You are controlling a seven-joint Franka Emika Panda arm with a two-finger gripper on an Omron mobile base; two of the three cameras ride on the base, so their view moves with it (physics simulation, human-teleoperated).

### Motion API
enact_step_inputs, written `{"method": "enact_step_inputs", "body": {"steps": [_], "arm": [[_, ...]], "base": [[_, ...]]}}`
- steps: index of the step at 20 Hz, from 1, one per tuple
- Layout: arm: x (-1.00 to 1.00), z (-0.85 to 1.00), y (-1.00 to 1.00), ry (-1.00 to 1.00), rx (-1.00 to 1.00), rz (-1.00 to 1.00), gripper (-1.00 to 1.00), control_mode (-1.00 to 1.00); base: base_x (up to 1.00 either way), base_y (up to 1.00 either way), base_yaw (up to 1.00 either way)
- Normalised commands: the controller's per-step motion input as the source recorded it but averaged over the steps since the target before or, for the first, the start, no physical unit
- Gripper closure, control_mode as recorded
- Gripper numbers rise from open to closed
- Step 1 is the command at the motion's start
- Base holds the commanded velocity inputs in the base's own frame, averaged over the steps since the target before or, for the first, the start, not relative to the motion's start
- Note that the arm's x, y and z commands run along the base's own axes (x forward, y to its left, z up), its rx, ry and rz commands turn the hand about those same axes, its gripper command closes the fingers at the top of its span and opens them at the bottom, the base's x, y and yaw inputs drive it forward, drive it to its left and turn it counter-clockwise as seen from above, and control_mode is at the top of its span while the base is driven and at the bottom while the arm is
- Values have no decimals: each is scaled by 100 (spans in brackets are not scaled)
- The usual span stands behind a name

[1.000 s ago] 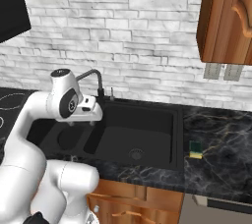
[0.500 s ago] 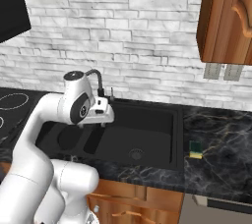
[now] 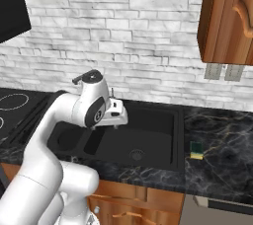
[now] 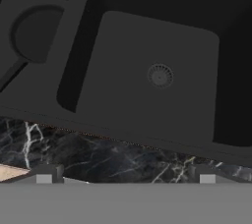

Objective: Pick the pan and sponge and place them into the sink. Then turn on the water.

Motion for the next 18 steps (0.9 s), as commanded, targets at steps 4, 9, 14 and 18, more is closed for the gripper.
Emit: {"method": "enact_step_inputs", "body": {"steps": [4, 9, 14, 18], "arm": [[1, 6, -39, 0, 1, 3, -100, -100], [0, 1, -39, 0, 1, 3, -100, -100], [0, 0, -41, 2, 1, 3, -100, -100], [0, -2, -40, 5, 0, 2, -100, -100]], "base": [[0, 0, 0], [0, 0, 0], [0, 0, 0], [0, 0, 0]]}}
